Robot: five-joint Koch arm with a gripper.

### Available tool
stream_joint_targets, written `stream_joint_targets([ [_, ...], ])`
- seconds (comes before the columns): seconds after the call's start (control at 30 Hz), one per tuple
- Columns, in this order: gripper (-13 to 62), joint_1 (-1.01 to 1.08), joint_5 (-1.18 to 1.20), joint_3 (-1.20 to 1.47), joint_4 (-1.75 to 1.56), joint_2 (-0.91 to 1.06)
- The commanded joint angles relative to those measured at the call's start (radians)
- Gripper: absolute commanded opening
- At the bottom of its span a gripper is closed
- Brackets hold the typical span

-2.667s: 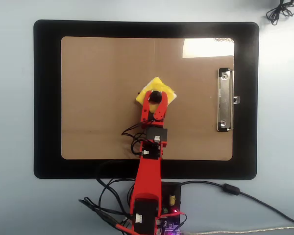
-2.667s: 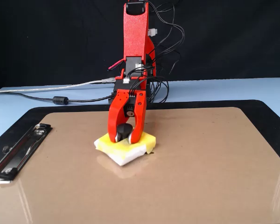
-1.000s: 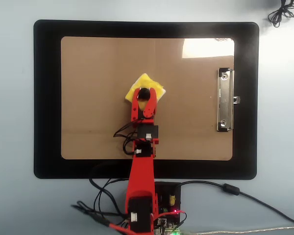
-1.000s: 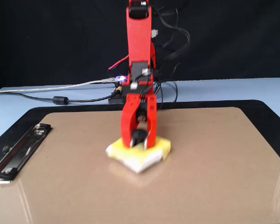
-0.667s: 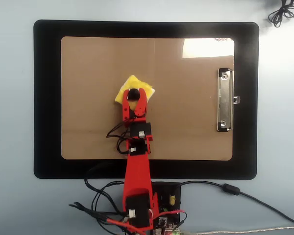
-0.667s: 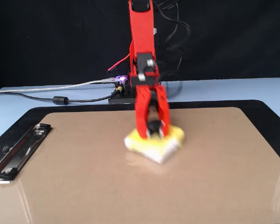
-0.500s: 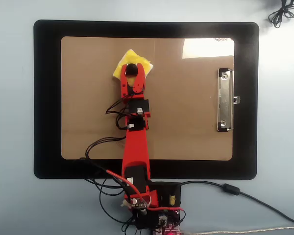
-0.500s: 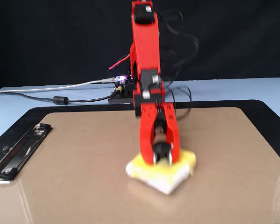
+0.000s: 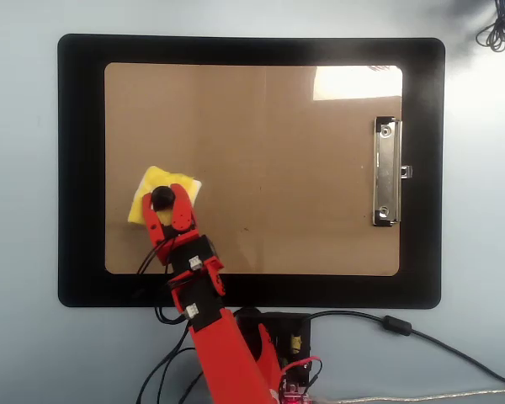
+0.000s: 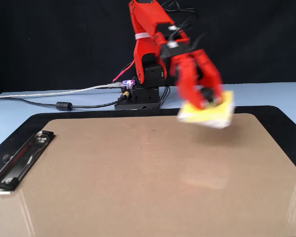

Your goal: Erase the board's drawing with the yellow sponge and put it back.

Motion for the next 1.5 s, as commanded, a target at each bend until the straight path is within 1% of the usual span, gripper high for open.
stream_joint_targets([
  [0.0, -8.2, -0.097, -0.075, -0.075, -0.009, 0.021],
  [0.1, -8.2, -0.215, -0.081, -0.112, -0.011, -0.048],
  [0.27, -8.1, -0.31, -0.081, -0.14, -0.02, -0.138],
  [0.67, -7.7, -0.344, -0.074, -0.086, -0.02, -0.166],
  [0.7, -6.7, -0.344, -0.074, -0.075, -0.02, -0.166],
  [0.73, -2.6, -0.344, -0.074, -0.067, -0.02, -0.164],
  [0.77, 4.1, -0.344, -0.072, -0.063, -0.021, -0.164],
  [0.83, 15.4, -0.344, -0.072, -0.054, -0.021, -0.164],
  [1.0, 30.6, -0.351, -0.072, -0.048, -0.02, -0.161],
  [1.07, 33.1, -0.357, -0.075, -0.055, -0.008, -0.15],
  [1.17, 33.4, -0.357, -0.083, -0.057, 0.026, -0.097],
  [1.23, 33.2, -0.356, -0.095, -0.063, 0.135, -0.043],
  [1.37, 33.2, -0.347, -0.12, -0.225, 0.561, 0.092],
  [1.47, 33.3, -0.301, -0.115, -0.445, 1.042, 0.118],
])
